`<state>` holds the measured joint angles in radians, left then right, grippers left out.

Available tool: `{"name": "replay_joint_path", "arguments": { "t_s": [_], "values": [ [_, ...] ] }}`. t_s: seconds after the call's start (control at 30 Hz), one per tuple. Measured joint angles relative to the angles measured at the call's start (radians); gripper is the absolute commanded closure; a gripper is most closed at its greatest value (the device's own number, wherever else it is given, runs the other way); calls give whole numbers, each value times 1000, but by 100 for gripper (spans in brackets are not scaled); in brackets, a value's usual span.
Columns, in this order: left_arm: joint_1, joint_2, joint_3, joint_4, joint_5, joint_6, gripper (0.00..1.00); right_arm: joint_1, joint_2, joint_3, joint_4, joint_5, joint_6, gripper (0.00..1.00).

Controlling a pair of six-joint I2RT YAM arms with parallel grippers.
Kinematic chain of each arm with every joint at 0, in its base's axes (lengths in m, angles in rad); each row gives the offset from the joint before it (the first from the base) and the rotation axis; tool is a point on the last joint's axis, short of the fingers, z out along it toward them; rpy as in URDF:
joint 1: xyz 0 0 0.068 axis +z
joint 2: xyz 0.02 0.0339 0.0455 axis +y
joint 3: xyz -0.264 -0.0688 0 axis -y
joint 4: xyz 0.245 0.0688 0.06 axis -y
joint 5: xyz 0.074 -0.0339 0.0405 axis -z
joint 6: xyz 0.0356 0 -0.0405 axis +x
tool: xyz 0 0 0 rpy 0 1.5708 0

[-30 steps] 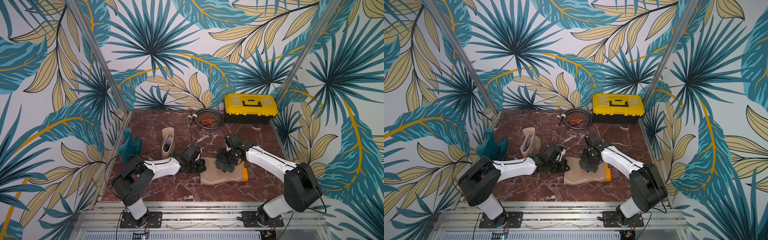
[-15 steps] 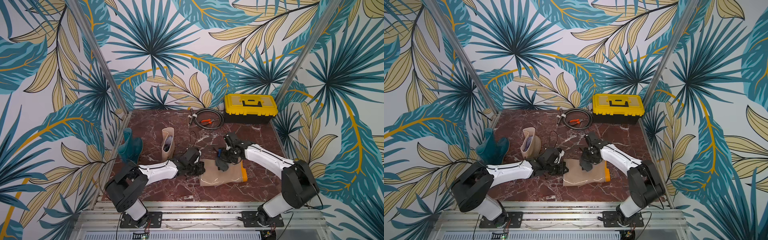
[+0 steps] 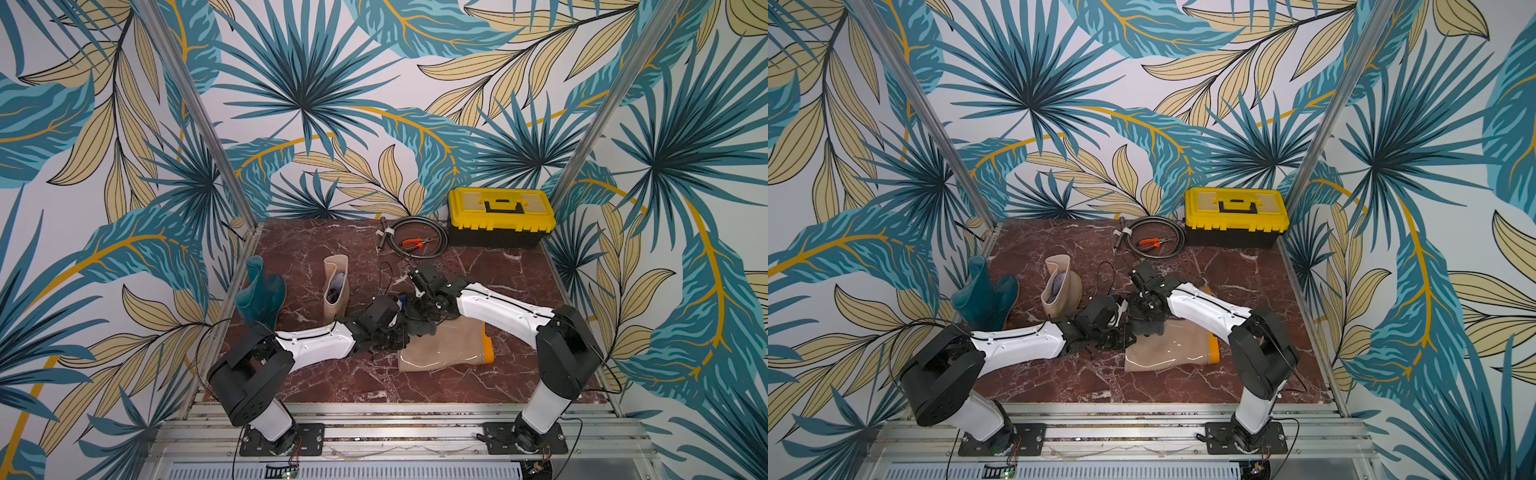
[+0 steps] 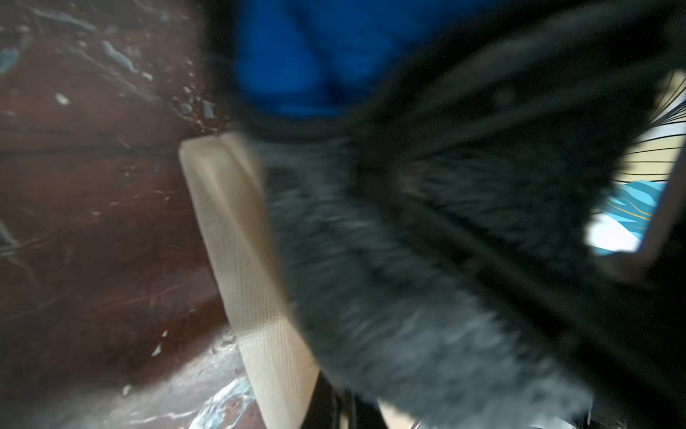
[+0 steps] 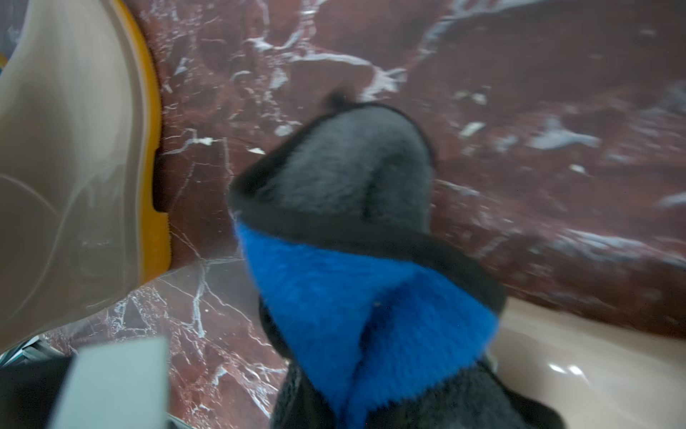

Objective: Wipe the rubber boots with a cloth
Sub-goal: Wipe the dirt off the rubber boot.

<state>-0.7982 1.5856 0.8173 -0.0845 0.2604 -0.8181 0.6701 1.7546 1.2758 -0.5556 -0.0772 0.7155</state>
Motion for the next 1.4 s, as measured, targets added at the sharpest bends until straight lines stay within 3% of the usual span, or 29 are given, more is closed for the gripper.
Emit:
{"name": "replay_joint_path", "arguments": {
  "t_s": [0.1,0.33,0.5,0.67,0.77,0.93,1.13,1.27,1.4],
  "values": [
    [0,-6,-8,-1,-5,0,100,-42,-19,-13,-40,36,-29,100],
    [-1,-37,-13,2,-6,10,100,-312,-275,-198,-153,123,-80,100],
    [-1,-37,-13,2,-6,11,100,-239,-294,-198,-108,84,-48,100],
    [-2,-36,-13,2,-8,15,100,-37,-65,-51,-46,48,-2,100],
    [-2,-36,-13,-6,-6,22,100,28,23,24,-7,28,4,100],
    [-2,-43,-13,-11,-9,26,100,-46,-12,-13,-25,37,-15,100],
    [-2,-50,-13,-10,-10,27,100,-251,-272,-204,-129,126,-56,100],
    [-2,-50,-13,-9,-10,29,100,-227,-311,-209,-112,100,-40,100],
    [-2,-50,-13,-10,-12,38,100,-108,-210,-172,-24,78,4,100]
  ]
}}
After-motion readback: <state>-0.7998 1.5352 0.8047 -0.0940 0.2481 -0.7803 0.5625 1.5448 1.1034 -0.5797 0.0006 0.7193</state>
